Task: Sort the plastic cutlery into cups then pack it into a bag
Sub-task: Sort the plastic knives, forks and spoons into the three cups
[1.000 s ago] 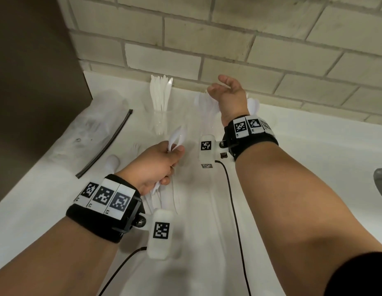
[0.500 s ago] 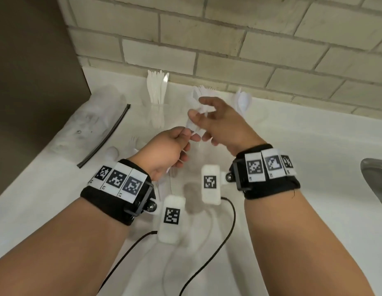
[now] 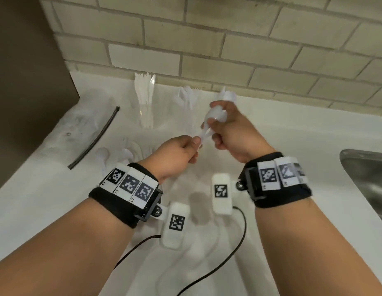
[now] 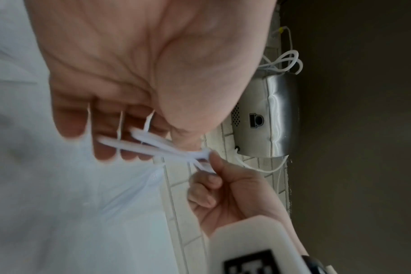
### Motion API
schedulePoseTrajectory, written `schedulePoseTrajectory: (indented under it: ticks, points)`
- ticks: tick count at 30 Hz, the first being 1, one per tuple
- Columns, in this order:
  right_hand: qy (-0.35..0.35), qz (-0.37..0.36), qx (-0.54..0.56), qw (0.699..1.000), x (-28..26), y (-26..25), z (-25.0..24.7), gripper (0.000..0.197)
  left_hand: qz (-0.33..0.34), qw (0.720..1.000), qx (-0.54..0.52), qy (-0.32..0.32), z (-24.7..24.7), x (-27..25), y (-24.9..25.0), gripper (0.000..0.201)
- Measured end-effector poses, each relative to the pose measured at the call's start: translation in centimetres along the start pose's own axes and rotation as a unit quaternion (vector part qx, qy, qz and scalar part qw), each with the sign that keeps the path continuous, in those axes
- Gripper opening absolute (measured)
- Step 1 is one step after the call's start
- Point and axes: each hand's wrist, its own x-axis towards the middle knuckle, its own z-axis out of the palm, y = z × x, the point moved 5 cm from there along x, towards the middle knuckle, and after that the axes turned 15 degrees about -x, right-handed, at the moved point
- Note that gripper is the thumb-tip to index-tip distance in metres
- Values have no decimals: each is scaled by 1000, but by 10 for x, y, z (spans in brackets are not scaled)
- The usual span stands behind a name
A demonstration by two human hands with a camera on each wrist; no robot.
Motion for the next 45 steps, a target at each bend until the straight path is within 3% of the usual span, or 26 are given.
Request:
schedulePoseTrajectory:
  ticks: [2, 5, 7, 9, 12, 17, 25, 30, 32, 35, 38, 41, 44, 45]
  points:
    - [70, -22, -6, 997, 10, -7, -25, 27, -2, 988, 142, 59, -21, -1, -4, 42]
    - [215, -84, -53, 972, 30, -20, -67, 34, -97, 932, 310, 160, -64, -5, -26, 71]
    - [292, -132, -91, 943, 41, -26, -83, 40, -181, 899, 350, 189, -87, -11, -42, 92]
    - [332, -148, -121, 924, 52, -26, -89, 41, -245, 889, 329, 202, -99, -17, -57, 107]
    - [331, -125, -184, 917, 71, -13, -83, 43, -276, 881, 339, 182, -100, -23, -67, 120]
    - [249, -60, -286, 924, 97, 14, -68, 48, -271, 874, 385, 119, -83, -21, -67, 134]
    - [228, -18, -352, 907, 103, 11, -68, 66, -230, 881, 397, 116, -66, -11, -58, 116]
    - [271, -87, -347, 894, 70, -19, -49, 55, -232, 899, 357, 103, -71, -8, -59, 101]
    - [212, -91, -383, 894, 57, -25, -19, 41, -235, 904, 344, 100, -78, -8, -60, 88]
    - [4, -45, -470, 882, 40, -14, 44, 34, -226, 908, 327, 134, -89, -8, -60, 71]
    - [-176, 5, -473, 863, 16, 0, 93, 34, -205, 925, 268, 177, -94, -8, -59, 62]
    - [-235, 35, -469, 851, 4, 10, 124, 52, -198, 939, 206, 194, -99, -9, -59, 56]
    - [-214, 27, -523, 825, 2, 19, 142, 98, -179, 936, 230, 194, -113, -4, -57, 44]
    - [-204, 26, -535, 820, 1, 21, 146, 105, -172, 932, 253, 195, -118, 0, -52, 41]
